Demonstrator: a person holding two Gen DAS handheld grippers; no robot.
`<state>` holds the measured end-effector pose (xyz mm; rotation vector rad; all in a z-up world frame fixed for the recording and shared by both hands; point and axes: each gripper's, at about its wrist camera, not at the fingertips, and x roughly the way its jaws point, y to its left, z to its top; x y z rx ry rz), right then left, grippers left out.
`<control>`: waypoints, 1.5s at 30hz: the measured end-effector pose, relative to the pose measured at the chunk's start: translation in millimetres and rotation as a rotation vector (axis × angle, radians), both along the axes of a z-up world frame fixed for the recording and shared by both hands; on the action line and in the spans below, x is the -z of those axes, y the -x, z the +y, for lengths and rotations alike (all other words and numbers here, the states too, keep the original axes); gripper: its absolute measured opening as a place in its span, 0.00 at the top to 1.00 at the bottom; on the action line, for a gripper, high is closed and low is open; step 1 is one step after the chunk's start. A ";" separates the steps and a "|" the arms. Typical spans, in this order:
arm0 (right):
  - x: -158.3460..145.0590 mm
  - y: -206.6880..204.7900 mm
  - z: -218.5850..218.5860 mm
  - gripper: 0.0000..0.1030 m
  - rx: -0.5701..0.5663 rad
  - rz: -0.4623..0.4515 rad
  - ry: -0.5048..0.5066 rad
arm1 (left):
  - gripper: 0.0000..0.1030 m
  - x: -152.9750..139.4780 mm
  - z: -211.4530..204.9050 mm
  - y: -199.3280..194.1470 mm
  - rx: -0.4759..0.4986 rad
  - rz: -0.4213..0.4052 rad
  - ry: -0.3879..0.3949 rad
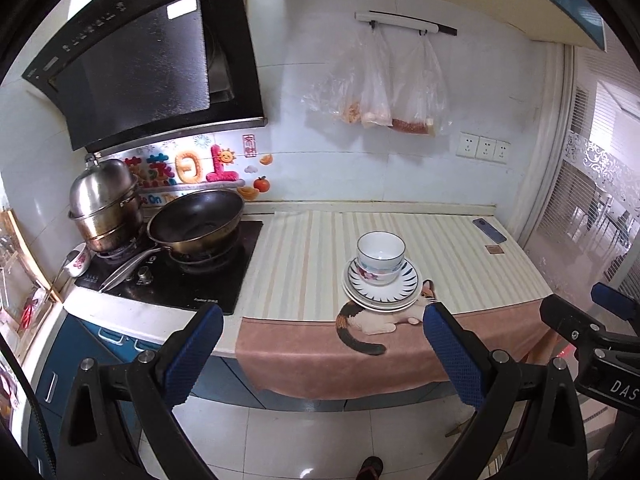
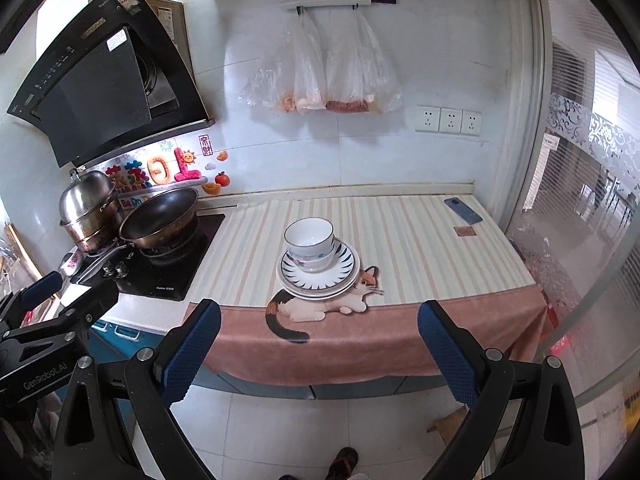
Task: Organize plates and bowls
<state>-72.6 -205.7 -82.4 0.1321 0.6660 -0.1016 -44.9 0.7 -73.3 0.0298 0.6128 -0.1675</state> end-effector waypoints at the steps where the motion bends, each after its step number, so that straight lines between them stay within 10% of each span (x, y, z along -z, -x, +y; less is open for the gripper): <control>1: 0.4 2.9 1.6 0.02 0.001 0.001 -0.005 | 0.00 0.4 1.9 1.2 -0.001 0.002 0.004; 45: 10.2 7.0 15.7 0.02 0.047 0.011 0.001 | 0.00 -0.8 21.9 10.6 0.007 -0.015 -0.005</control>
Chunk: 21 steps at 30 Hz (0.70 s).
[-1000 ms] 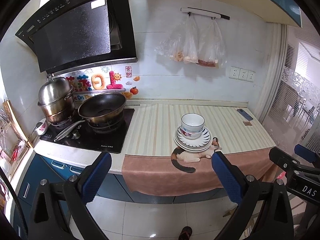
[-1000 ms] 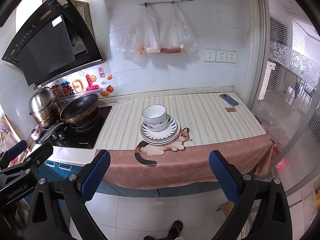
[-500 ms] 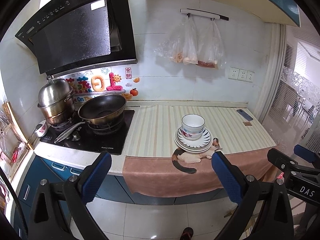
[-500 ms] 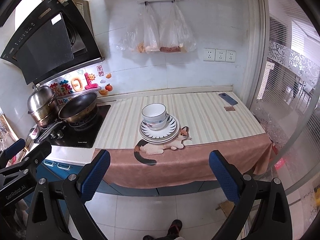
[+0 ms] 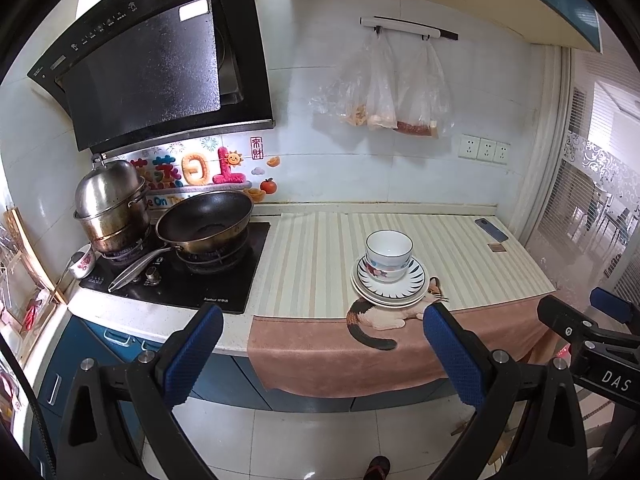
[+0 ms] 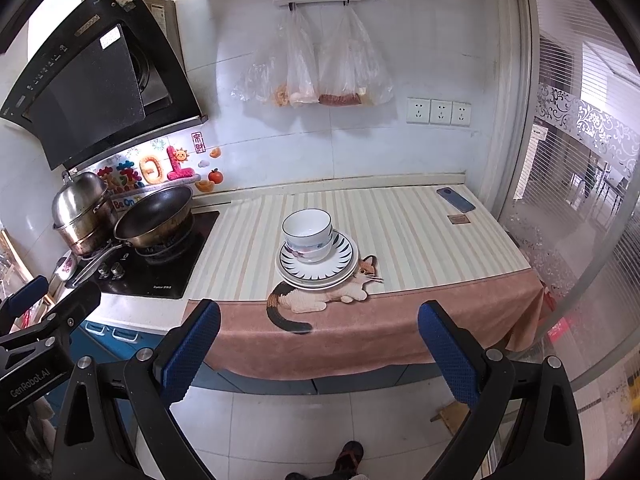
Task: Organize plates and bowls
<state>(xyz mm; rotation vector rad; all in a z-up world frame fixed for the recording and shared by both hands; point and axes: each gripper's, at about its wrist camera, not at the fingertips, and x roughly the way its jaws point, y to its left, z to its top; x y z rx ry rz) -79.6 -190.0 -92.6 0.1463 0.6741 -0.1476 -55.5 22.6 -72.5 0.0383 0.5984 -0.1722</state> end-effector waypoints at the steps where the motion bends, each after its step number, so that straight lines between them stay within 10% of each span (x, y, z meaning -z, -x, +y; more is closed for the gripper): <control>1: -0.1 -0.8 0.3 0.02 0.000 0.000 0.001 | 0.00 -0.2 0.3 -0.6 0.001 0.000 0.000; 21: -3.9 1.4 4.4 0.02 0.000 -0.018 0.016 | 0.00 -1.3 1.7 -6.0 0.000 -0.009 -0.004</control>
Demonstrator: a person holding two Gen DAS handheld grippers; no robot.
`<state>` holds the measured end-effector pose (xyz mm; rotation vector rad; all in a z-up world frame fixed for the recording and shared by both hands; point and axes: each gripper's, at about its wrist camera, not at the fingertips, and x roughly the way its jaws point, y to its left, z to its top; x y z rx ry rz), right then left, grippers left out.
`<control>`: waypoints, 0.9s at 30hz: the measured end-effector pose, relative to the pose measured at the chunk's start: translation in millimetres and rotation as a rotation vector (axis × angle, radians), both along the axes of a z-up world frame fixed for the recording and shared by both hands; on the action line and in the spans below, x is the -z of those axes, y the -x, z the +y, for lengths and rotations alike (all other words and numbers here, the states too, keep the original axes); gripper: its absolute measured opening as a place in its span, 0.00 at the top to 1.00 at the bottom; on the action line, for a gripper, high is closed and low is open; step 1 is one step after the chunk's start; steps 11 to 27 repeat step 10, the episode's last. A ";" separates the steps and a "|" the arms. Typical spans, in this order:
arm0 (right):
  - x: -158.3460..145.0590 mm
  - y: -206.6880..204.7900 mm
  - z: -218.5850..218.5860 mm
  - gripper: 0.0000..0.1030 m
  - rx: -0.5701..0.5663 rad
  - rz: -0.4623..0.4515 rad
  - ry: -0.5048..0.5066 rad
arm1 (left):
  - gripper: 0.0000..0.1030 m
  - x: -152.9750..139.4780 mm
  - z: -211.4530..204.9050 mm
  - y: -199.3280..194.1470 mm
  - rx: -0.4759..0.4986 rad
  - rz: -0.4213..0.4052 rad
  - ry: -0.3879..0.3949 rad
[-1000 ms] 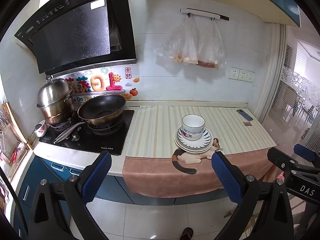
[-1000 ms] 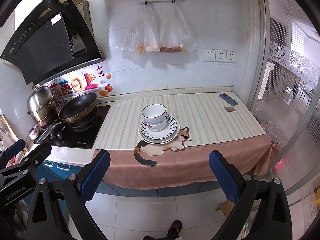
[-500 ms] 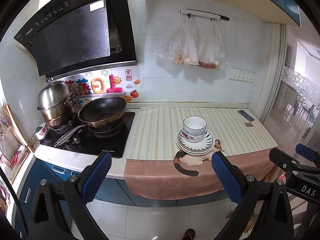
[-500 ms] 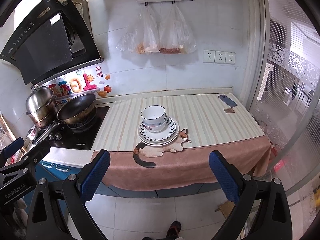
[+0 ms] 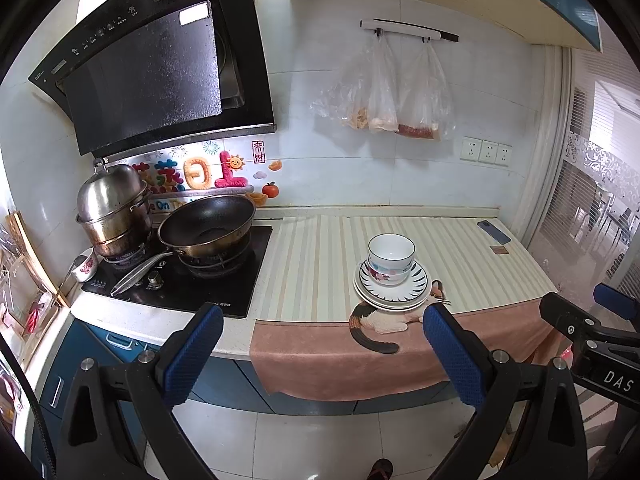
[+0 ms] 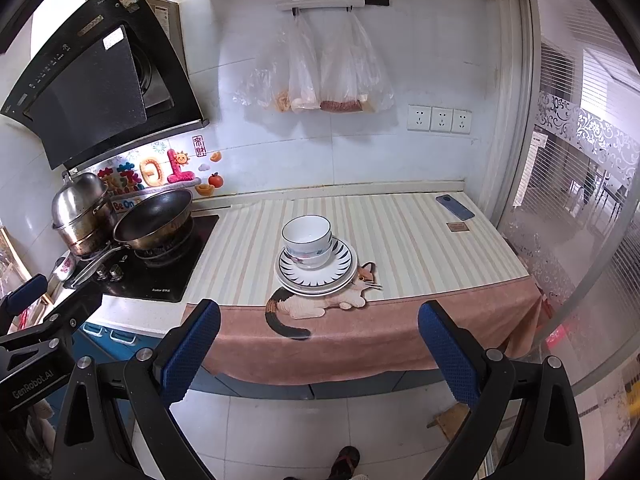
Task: Organize plates and bowls
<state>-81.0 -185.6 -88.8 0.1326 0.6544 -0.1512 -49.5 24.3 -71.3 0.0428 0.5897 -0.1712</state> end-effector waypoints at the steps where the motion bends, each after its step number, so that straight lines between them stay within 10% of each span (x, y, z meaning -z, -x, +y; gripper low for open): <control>1: 0.0 -0.3 -0.2 0.02 -0.001 0.000 0.001 | 0.00 -0.2 -0.2 -0.4 0.000 -0.002 -0.001; 27: -0.6 2.2 -1.5 0.02 0.001 0.001 0.004 | 0.00 -4.2 5.9 -3.6 -0.004 -0.005 -0.006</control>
